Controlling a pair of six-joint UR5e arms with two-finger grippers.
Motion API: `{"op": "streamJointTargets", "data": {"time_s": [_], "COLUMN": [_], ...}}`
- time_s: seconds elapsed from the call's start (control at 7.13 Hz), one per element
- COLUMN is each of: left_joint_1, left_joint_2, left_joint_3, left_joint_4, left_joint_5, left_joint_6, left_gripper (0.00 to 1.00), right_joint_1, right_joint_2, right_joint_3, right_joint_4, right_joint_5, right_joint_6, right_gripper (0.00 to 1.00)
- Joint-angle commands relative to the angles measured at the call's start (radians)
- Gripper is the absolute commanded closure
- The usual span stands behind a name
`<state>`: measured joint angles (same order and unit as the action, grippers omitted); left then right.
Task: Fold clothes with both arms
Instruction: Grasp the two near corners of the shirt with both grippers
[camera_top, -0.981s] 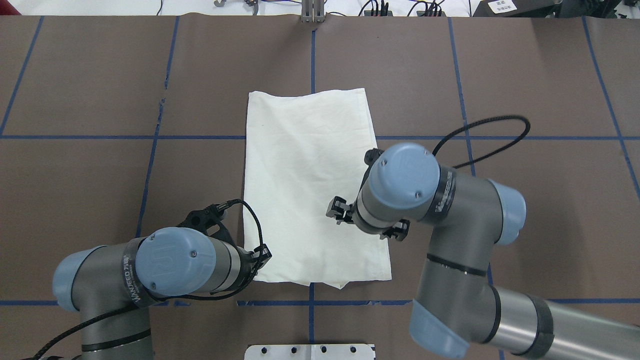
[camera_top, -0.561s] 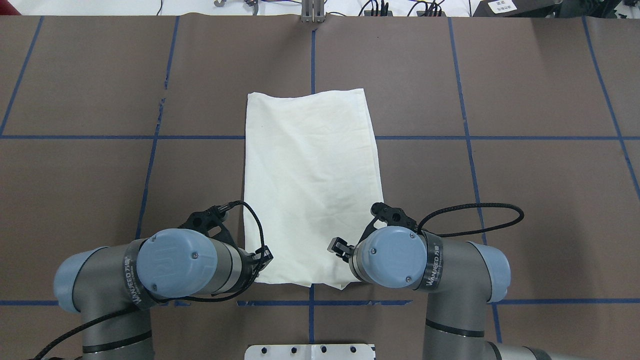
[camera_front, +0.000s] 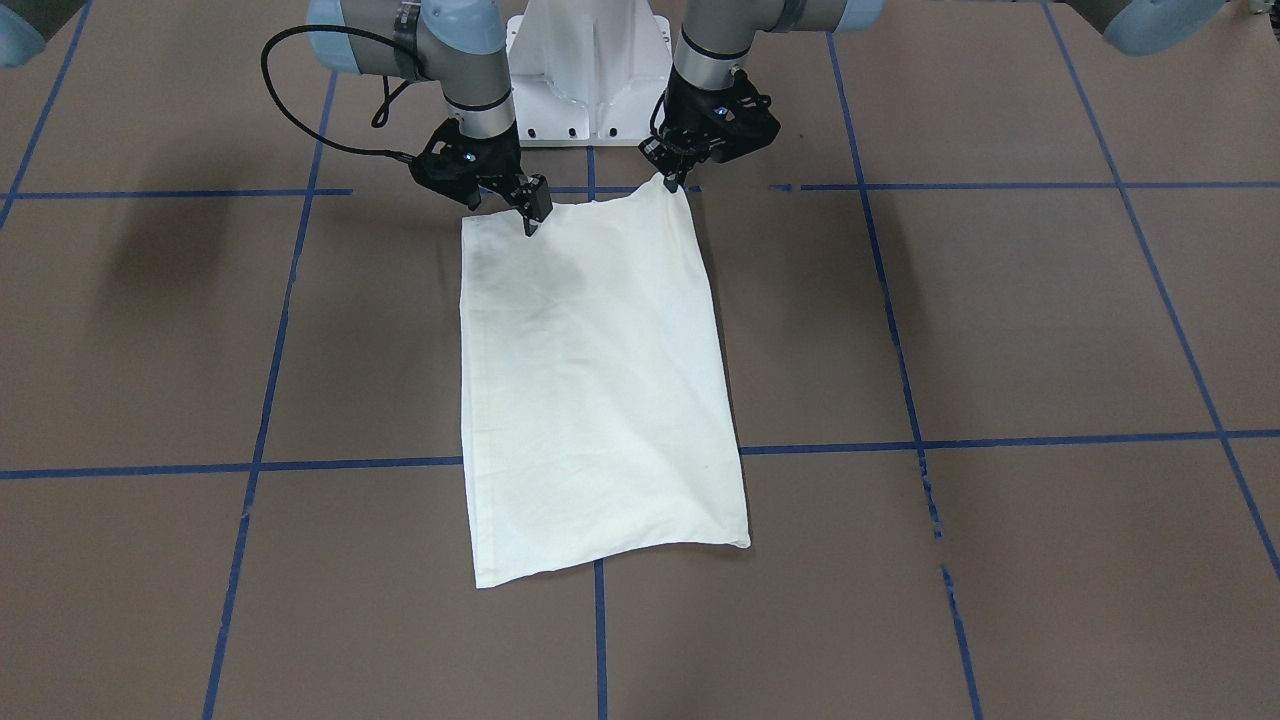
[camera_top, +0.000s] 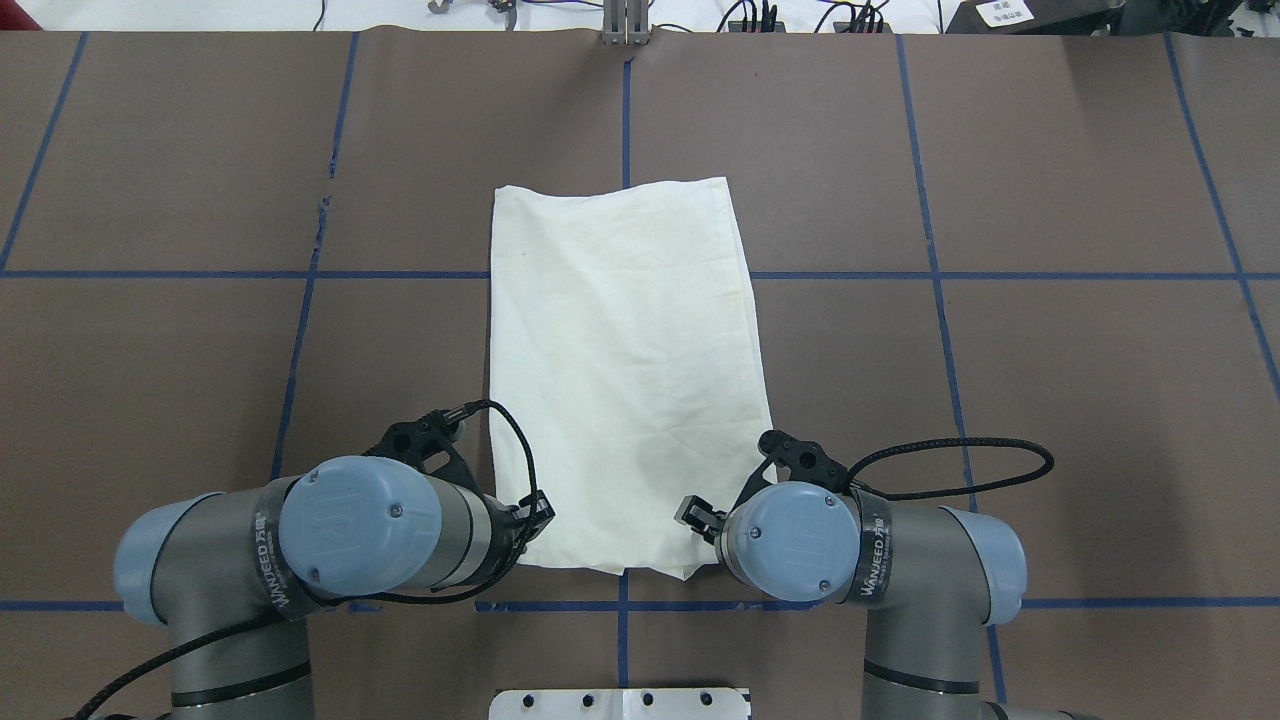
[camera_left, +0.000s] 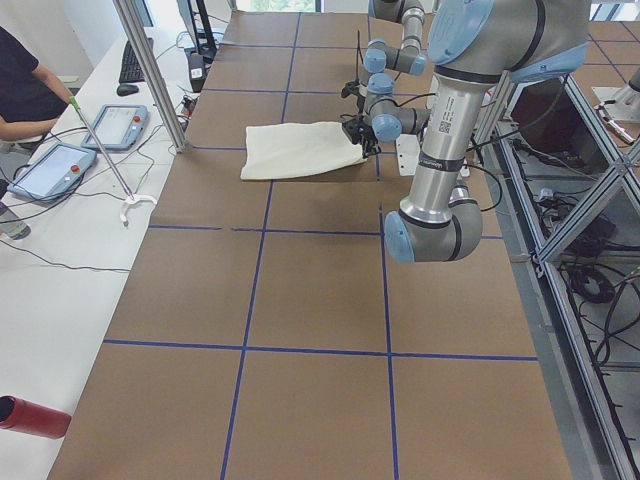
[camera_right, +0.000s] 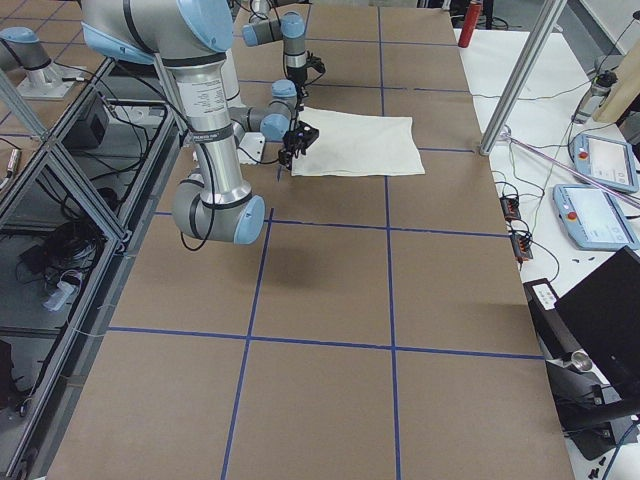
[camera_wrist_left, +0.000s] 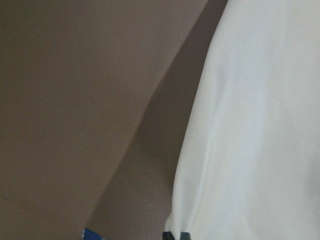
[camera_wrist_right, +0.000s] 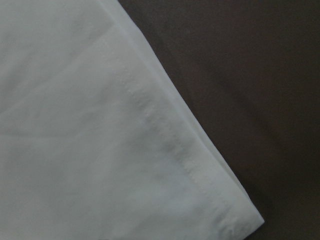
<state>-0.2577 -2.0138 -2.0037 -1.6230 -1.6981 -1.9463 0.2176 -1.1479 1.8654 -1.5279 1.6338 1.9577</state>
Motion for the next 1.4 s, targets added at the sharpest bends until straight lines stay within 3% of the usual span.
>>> {"op": "streamJointTargets", "data": {"time_s": [0.0, 0.7, 1.12, 1.26], "left_joint_1": [0.0, 0.0, 0.0, 0.0], "left_joint_2": [0.0, 0.001, 0.001, 0.001], "left_joint_3": [0.0, 0.002, 0.0, 0.002], "left_joint_4": [0.0, 0.0, 0.0, 0.0], "left_joint_5": [0.0, 0.002, 0.002, 0.003], "left_joint_6": [0.001, 0.001, 0.0, 0.001], "left_gripper": [1.0, 1.0, 1.0, 1.0], "right_joint_1": [-0.003, -0.004, -0.003, -0.003], "right_joint_2": [-0.003, 0.002, 0.002, 0.002], "right_joint_3": [-0.003, -0.005, -0.008, -0.009], "right_joint_4": [0.0, 0.0, 0.0, 0.0], "right_joint_5": [0.0, -0.002, -0.002, -0.002], "right_joint_6": [0.001, 0.0, 0.0, 0.0], "right_gripper": [0.0, 0.01, 0.24, 0.41]}}
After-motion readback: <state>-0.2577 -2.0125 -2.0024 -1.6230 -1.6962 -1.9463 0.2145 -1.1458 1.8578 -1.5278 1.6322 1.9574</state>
